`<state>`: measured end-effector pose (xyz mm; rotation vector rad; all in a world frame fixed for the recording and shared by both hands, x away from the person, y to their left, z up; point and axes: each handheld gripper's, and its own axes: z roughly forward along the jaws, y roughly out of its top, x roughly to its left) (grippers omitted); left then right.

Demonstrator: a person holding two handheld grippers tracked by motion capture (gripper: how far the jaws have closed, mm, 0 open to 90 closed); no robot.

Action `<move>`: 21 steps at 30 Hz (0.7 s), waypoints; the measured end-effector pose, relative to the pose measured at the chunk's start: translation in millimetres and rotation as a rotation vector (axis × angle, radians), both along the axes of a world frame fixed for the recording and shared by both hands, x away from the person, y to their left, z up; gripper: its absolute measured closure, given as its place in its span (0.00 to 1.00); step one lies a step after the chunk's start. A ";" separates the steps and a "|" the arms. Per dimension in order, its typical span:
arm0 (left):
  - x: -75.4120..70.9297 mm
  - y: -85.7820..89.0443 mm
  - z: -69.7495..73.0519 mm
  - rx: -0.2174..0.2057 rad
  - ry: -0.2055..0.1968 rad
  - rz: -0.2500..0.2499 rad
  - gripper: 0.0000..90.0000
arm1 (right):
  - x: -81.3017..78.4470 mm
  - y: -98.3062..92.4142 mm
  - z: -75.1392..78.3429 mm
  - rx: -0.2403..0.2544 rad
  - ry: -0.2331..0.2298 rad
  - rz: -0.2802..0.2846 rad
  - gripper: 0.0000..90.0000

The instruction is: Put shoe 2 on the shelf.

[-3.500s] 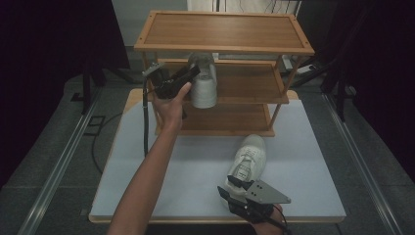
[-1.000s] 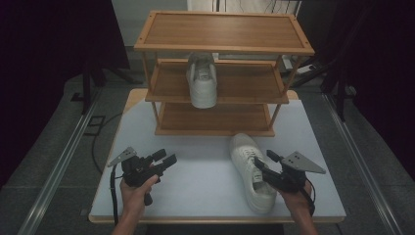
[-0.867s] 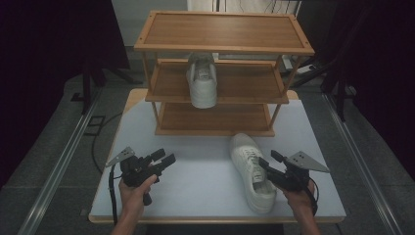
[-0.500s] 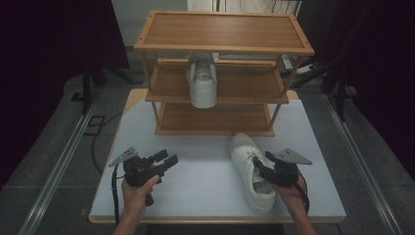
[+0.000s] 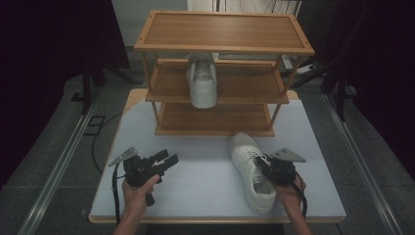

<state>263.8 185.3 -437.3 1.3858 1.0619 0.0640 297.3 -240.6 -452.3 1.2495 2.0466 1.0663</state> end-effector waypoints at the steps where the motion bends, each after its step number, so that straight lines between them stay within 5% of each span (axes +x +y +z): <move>1: 0.0 0.0 0.0 -0.003 0.001 0.001 0.38 | -0.1 -0.3 -0.2 0.001 -0.003 -0.004 0.88; 12: 2.3 2.2 -2.7 -0.015 0.013 0.005 0.39 | -7.6 -19.4 -3.3 0.171 -0.052 -0.030 0.93; 16: 2.0 2.9 -3.9 -0.020 0.021 0.007 0.39 | -12.9 -17.6 2.1 0.195 -0.080 -0.038 0.93; 21: 1.6 4.9 -2.2 -0.024 0.016 0.008 0.39 | -19.6 -16.8 13.5 0.303 -0.104 -0.021 0.93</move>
